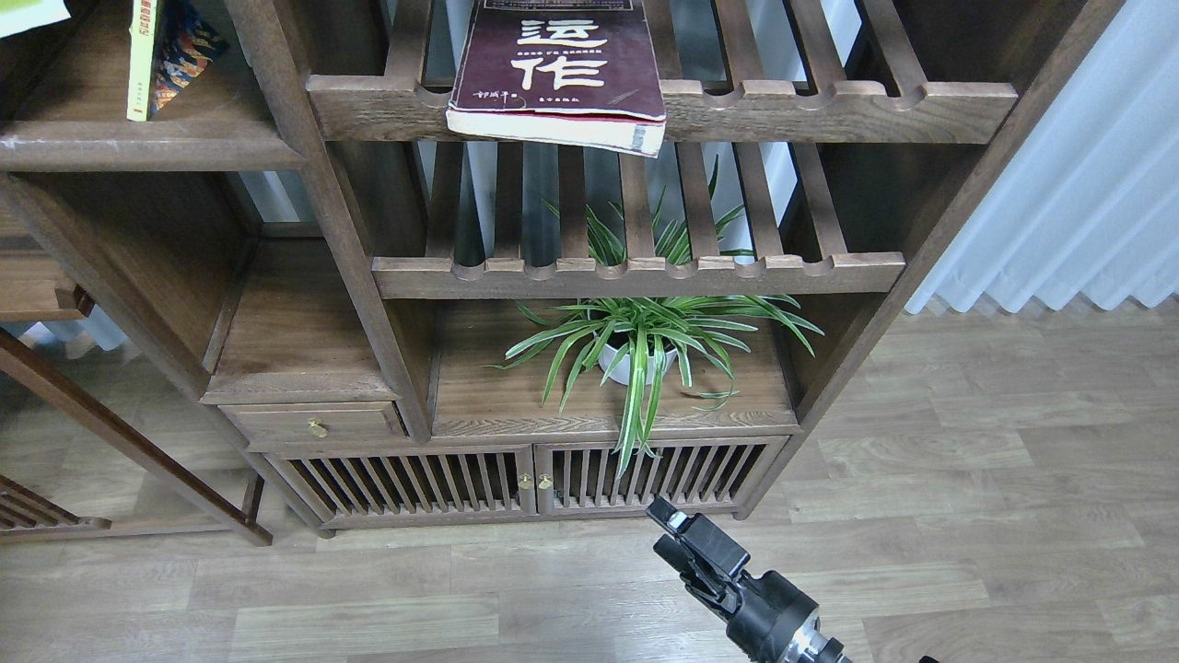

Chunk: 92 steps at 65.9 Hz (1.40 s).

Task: Organize books on shelf
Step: 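Place the yellow-green book on the side shelf and withdraw the left gripper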

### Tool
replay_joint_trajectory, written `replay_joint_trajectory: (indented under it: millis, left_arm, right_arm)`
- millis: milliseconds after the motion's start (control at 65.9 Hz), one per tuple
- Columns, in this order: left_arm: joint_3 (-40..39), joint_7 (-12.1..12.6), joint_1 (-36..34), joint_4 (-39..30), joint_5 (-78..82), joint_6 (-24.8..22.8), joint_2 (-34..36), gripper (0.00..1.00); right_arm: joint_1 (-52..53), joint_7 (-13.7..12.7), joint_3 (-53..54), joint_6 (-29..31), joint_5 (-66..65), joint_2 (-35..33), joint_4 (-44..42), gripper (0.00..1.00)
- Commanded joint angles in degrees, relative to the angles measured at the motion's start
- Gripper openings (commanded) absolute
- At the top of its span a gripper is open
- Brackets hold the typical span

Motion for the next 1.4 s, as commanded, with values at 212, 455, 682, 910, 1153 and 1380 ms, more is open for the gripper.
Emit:
replay_joint_trajectory:
  millis: [212, 455, 682, 910, 1153, 1380]
  left_arm:
    - [14.9, -0.3, -12.7, 6.1, 0.1, 0.0, 0.9, 0.02]
    - [20.1, -3.2, -17.0, 10.4, -1.2, 0.0, 0.8, 0.02]
    - [20.1, -7.8, -15.4, 11.7, -7.2, 0.0, 0.6, 0.02]
    - [19.5, -12.8, -11.9, 11.9, -12.7, 0.0, 0.4, 0.02]
    - [20.1, -18.1, -10.5, 16.2, -14.0, 0.0, -0.4, 0.02]
    - [22.1, -20.4, -12.9, 23.5, -13.7, 0.0, -1.6, 0.02]
  right_arm:
    - [0.7, 0.0, 0.0, 0.0, 2.7, -1.1, 0.3, 0.99]
    - [1.5, -0.1, 2.7, 0.0, 4.8, -1.8, 0.7, 0.99]
    - [2.3, -0.1, 2.8, 0.0, 5.1, -2.2, 1.6, 0.99]
    - [2.3, -0.1, 2.7, 0.0, 6.0, -3.9, 2.2, 0.99]
    - [1.9, -0.1, 2.7, 0.0, 6.2, -5.4, 2.7, 0.99]
    - [1.7, -0.1, 2.7, 0.0, 6.4, -6.2, 2.8, 0.99]
